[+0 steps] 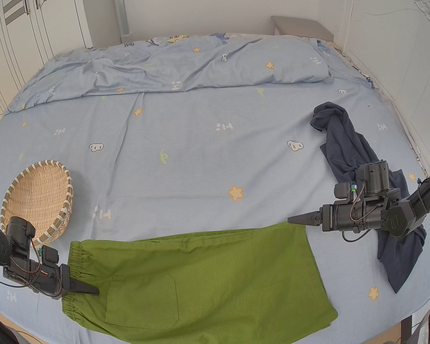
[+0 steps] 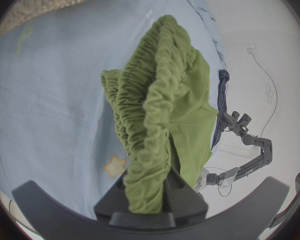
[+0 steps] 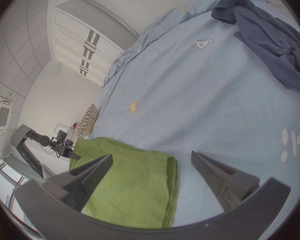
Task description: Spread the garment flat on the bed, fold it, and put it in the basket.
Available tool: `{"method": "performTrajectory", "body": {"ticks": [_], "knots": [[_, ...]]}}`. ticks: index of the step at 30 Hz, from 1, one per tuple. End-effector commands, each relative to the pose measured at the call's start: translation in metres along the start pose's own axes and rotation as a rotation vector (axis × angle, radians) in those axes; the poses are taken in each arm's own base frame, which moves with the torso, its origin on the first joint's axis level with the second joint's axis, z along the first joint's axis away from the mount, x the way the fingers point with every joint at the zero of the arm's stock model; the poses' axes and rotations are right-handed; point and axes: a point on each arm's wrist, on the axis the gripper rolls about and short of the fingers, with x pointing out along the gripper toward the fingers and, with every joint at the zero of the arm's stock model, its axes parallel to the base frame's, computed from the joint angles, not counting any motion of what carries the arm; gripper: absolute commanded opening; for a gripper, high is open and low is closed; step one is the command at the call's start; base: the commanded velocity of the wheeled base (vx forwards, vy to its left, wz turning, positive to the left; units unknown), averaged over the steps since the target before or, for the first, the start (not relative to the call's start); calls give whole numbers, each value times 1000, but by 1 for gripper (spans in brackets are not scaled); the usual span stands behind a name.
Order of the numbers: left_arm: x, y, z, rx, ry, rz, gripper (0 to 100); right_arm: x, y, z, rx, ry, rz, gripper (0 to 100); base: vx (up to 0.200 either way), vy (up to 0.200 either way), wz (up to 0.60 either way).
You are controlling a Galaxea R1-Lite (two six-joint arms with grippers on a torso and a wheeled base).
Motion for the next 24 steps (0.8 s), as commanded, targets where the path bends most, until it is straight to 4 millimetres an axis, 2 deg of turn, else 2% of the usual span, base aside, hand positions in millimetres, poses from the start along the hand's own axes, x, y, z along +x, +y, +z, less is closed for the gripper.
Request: {"method": "performTrajectory", "body": {"ticks": [1,4,6,9,12,19,21,24], "knots": [[-18,-17,-1,63,-90,-1,0,-11,-5,6,21,-31,-19,100,0,0,0],[-29,-29,1,65,-153,-7,0,-23,-4,14,29,-63,-20,100,0,0,0],[-45,-44,4,57,-237,-21,0,-38,2,24,42,-88,-26,100,0,0,0],[-55,-52,4,67,-288,-27,0,-47,9,29,45,-93,-24,100,0,0,0],[-73,-57,8,72,-368,-13,0,-58,17,34,45,-96,-26,100,0,0,0],[-97,-65,18,33,-406,18,0,-60,19,35,51,-84,-21,100,0,0,0],[-110,-72,25,24,-419,24,0,-59,21,34,50,-81,-16,100,0,0,0],[-115,-79,29,31,-416,22,0,-59,21,34,50,-79,-16,100,0,0,0]]}}
